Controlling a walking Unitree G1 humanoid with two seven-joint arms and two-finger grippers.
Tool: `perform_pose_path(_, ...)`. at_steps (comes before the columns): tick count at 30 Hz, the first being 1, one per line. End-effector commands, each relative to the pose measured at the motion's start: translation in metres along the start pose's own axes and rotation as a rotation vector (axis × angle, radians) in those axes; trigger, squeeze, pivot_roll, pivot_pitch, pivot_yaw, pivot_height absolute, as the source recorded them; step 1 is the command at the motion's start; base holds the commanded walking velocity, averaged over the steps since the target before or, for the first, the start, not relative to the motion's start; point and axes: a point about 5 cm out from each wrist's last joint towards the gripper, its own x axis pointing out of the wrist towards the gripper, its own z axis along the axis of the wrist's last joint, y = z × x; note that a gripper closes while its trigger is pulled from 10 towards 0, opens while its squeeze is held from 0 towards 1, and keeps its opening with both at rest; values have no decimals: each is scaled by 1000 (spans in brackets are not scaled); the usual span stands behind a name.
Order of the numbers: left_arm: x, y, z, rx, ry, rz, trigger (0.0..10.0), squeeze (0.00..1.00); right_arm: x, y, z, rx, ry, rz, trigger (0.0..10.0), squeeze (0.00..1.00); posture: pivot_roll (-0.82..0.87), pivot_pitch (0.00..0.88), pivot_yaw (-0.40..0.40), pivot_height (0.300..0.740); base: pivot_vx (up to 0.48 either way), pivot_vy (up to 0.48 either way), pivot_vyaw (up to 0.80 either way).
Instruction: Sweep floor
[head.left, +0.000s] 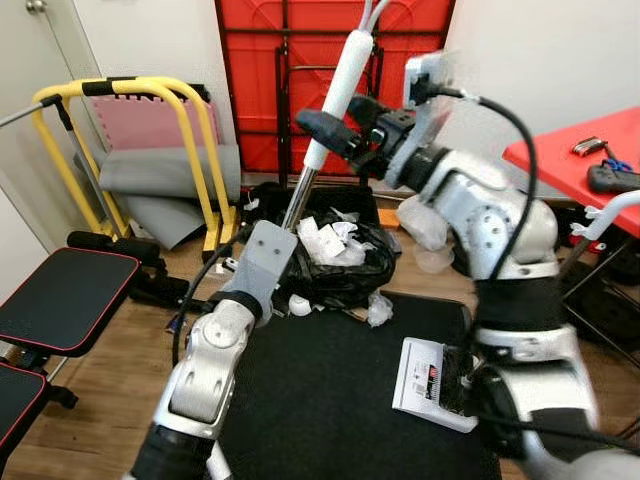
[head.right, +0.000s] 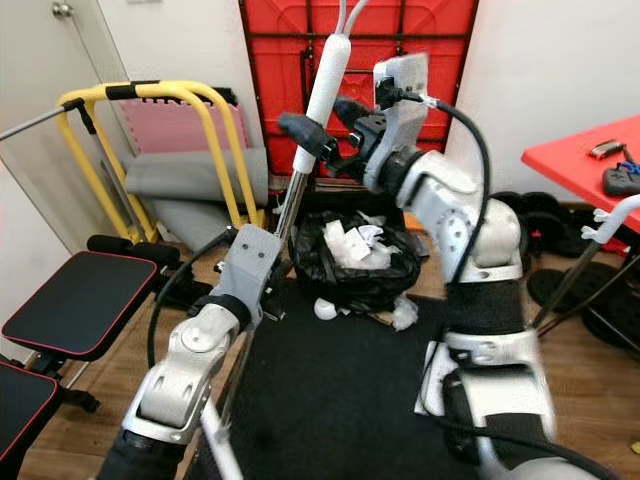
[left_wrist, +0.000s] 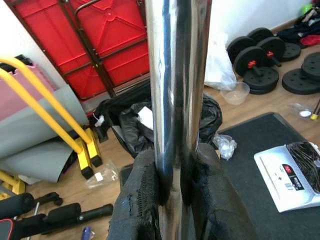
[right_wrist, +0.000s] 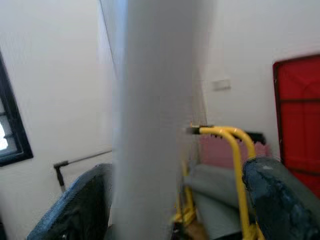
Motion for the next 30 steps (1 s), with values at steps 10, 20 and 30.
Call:
perform_pose_path(10,1,15,5,86,-16,330,0,0,6,3,-3,181,-1,-128,0,0,-133,0,4,740,0,0,0)
perform_pose_path(20,1,14,4,91,-7,339,0,0,2,7,-12,31,102,-242,0,0,-139,0,-2,740,0,0,0)
perform_pose_path(30,1,11,6,-29,-22,295,10000,1000,-4,1,-21,12,120,-282,0,0,-140,0,-2,740,0,0,0)
